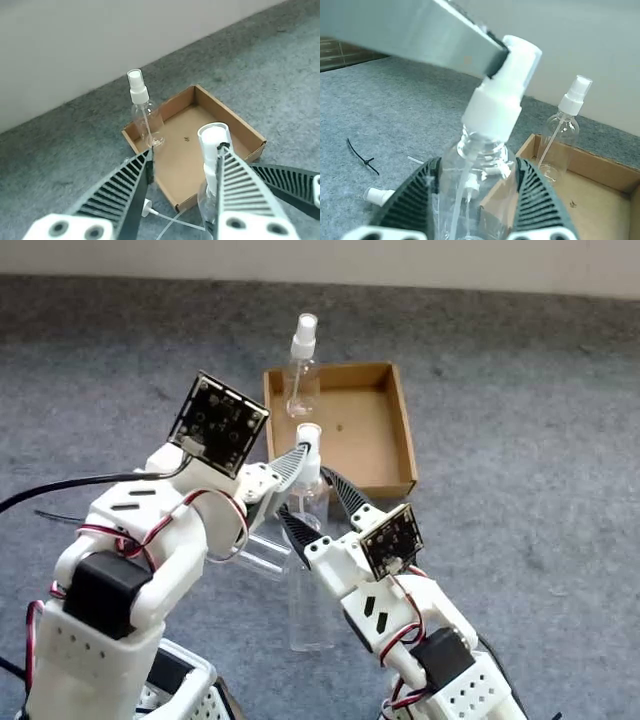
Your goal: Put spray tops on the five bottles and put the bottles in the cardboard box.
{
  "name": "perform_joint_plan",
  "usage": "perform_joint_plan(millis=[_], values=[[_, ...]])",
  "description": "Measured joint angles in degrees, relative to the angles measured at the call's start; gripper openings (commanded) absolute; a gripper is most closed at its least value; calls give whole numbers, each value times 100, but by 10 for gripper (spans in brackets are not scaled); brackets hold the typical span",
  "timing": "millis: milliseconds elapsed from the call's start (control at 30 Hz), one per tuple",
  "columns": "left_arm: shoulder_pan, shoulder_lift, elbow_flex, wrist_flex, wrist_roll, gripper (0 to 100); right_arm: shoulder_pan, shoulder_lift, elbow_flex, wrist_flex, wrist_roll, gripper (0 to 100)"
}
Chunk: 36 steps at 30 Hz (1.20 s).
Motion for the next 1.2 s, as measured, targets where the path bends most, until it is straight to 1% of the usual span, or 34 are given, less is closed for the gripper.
perform_joint_plan(millis=[200,400,533,633,867,1200], values=[[-26,-9,-26,-26,-70,192,0,0,0,0,-9,4],[-26,-9,-818,-70,-70,192,0,0,0,0,-9,4],[-53,413,-1002,-167,-70,192,0,0,0,0,-9,4],[-44,642,-1002,-167,-70,192,0,0,0,0,-9,4],[-53,651,-1002,-167,-70,192,-9,0,0,0,-9,4],[-62,580,-712,211,-62,192,-18,9,9,0,0,4]])
